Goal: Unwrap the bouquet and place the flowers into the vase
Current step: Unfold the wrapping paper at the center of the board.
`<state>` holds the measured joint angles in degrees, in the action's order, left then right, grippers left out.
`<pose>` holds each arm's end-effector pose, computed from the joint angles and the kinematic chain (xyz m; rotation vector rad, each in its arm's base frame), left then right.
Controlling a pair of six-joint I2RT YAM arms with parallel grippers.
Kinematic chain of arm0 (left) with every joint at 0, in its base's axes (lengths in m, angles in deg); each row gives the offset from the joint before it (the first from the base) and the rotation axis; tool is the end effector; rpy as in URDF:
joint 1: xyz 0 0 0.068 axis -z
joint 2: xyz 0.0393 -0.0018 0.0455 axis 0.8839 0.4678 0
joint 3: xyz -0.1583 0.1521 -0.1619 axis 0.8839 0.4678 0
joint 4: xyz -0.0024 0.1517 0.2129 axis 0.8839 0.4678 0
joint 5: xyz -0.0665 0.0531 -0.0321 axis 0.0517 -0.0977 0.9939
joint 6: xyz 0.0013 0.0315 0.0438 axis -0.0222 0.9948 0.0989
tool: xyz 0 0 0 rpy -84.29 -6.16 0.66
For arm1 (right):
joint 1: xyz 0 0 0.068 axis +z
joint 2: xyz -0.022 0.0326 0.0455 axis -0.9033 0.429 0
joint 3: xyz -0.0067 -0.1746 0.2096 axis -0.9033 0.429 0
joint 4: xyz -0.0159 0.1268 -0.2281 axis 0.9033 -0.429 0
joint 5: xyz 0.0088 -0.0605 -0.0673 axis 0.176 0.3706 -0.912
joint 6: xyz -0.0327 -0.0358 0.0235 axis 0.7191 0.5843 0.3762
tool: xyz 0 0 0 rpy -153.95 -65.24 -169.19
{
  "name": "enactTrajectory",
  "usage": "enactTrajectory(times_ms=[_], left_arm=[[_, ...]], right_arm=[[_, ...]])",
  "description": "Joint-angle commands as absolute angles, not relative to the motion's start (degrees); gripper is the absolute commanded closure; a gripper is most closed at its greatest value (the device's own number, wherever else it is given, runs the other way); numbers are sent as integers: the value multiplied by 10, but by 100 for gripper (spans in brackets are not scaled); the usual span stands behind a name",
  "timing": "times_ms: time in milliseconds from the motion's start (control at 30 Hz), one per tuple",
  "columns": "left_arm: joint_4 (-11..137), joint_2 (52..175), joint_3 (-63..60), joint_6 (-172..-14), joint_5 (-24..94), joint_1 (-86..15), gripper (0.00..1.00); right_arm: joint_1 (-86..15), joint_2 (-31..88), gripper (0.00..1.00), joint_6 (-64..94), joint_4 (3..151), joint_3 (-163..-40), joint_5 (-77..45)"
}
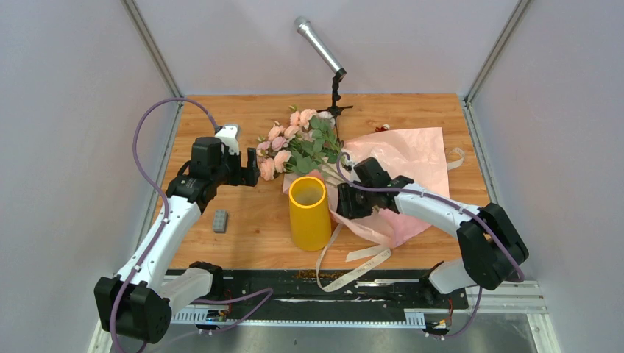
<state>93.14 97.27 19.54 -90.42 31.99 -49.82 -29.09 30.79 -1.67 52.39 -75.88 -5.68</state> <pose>0.2191 -0.0512 0.3006 0.1091 2.2164 -0.3168 0.2247 0.1735 0.1992 -0.4086 2.6840 0.7485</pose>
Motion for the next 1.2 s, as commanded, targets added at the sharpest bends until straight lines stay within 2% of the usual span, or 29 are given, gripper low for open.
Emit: enactTrajectory(times_ms=[0,267,600,933,1167], left_arm=[[921,971,195,-895,326,-501,0],[920,970,195,-895,327,-501,0],[920,971,195,-894,325,-502,0],[921,970,194,-894,322,-501,0],[921,966,194,-894,324,-501,0]], right_arm=[[-261,291,55,-64,576,-733,-52],[-231,322,56,-84,604,-709,-85],[-231,282,49,-74,548,-743,-118],[-234,153,31,-73,357,-816,-232],[-268,70,21,-124,254,-773,-300]])
